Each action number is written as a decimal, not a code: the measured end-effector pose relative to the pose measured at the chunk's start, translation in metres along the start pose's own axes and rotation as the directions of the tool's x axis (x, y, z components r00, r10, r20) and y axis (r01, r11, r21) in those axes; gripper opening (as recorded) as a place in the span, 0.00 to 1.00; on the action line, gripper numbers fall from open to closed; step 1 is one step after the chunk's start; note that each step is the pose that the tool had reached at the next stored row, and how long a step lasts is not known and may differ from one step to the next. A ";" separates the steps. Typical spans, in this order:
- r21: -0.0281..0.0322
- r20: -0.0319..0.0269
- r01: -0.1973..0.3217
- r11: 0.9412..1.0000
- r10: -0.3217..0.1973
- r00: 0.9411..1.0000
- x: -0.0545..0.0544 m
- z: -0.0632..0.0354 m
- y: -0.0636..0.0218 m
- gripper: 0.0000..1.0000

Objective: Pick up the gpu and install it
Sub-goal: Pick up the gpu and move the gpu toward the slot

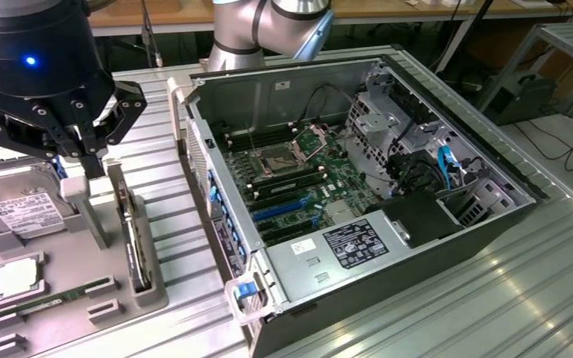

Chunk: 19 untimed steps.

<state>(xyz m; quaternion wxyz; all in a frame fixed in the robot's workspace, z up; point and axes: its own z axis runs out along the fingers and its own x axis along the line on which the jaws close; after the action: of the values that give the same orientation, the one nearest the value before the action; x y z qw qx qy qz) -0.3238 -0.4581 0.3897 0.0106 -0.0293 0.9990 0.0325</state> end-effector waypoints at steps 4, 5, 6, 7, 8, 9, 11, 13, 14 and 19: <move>0.000 0.000 0.000 1.000 0.000 1.000 0.000 0.0000 0.0000 0.11; 0.000 0.000 0.000 1.000 0.000 1.000 0.000 0.0000 0.0000 0.11; 0.000 0.000 0.000 1.000 0.000 1.000 0.000 0.0000 0.0000 0.11; 0.000 0.000 0.000 1.000 0.000 1.000 0.000 0.0000 0.0000 0.11; 0.000 0.000 0.000 1.000 0.000 1.000 0.000 0.0000 0.0000 0.11; 0.000 0.000 0.000 1.000 0.000 1.000 0.000 0.0000 0.0000 0.11; 0.000 0.000 0.000 1.000 0.000 1.000 0.000 0.0000 0.0000 0.12; 0.000 0.000 0.000 1.000 0.000 1.000 0.000 0.0000 0.0000 0.24; 0.000 0.000 0.000 1.000 0.000 1.000 0.000 0.0000 0.0000 0.54; 0.001 0.001 -0.022 1.000 0.022 1.000 0.000 0.0037 -0.0003 0.60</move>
<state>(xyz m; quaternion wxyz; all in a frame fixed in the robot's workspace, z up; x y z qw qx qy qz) -0.3238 -0.4582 0.3860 0.0109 -0.0182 0.9993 0.0324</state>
